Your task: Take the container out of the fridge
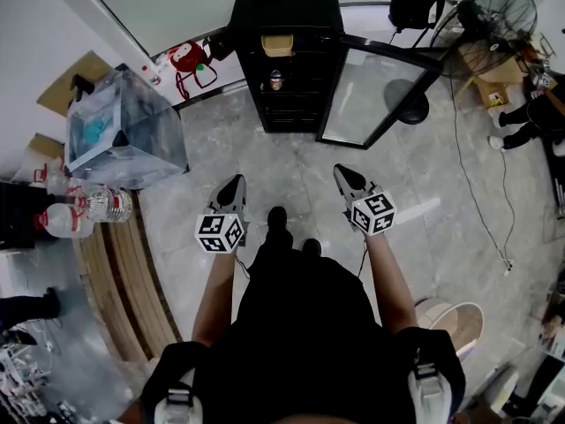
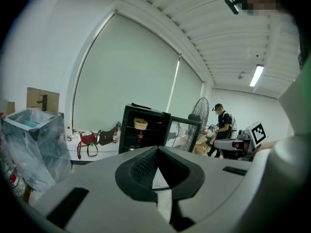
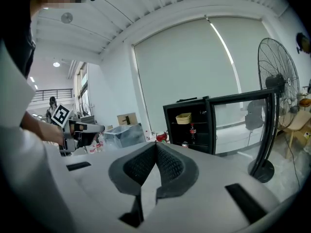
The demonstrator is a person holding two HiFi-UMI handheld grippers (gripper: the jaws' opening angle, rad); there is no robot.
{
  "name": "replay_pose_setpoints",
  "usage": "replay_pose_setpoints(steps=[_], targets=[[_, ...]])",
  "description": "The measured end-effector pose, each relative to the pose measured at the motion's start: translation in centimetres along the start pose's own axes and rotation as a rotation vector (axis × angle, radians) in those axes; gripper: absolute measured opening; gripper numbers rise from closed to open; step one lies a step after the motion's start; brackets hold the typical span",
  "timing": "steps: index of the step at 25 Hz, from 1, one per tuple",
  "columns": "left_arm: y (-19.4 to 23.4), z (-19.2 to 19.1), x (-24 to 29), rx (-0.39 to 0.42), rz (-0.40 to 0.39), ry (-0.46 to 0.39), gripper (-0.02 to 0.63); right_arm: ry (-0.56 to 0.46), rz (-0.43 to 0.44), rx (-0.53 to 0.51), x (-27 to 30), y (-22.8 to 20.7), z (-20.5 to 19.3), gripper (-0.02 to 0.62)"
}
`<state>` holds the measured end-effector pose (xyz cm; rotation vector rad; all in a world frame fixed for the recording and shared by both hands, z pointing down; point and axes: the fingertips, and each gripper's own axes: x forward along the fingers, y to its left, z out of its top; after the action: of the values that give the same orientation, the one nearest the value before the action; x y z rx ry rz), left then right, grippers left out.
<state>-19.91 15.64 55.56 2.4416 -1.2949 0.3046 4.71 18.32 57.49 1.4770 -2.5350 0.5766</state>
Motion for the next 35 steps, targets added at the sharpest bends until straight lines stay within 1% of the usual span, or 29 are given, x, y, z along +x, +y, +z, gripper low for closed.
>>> replay_pose_setpoints(steps=[4, 8, 15, 19, 29, 35], targets=[[1.9, 1.2, 2.2, 0.004, -0.031, 0.013, 0.018, 0.005, -0.032, 0.019, 2.6, -0.8, 1.0, -0.002], [4.3, 2.0, 4.6, 0.002, -0.05, 0.031, 0.018, 0.022, -0.047, 0.004, 5.5, -1.1, 1.9, -0.002], [7.4, 3.1, 7.6, -0.003, -0.085, 0.046, 0.018, 0.039, -0.075, 0.015, 9.0, -1.6, 2.1, -0.002], [8.4, 3.3, 9.1, 0.0, -0.113, 0.06, 0.018, 0.038, -0.097, 0.024, 10.2, -2.0, 2.5, -0.002], [10.9, 5.6, 12.9, 0.029, -0.183, 0.063, 0.018, 0.02, -0.184, 0.047, 12.5, -3.4, 3.5, -0.002], [12.0, 5.7, 14.3, 0.042, -0.212, 0.078, 0.018, 0.016, -0.202, 0.031, 14.0, -3.3, 4.2, -0.002]])
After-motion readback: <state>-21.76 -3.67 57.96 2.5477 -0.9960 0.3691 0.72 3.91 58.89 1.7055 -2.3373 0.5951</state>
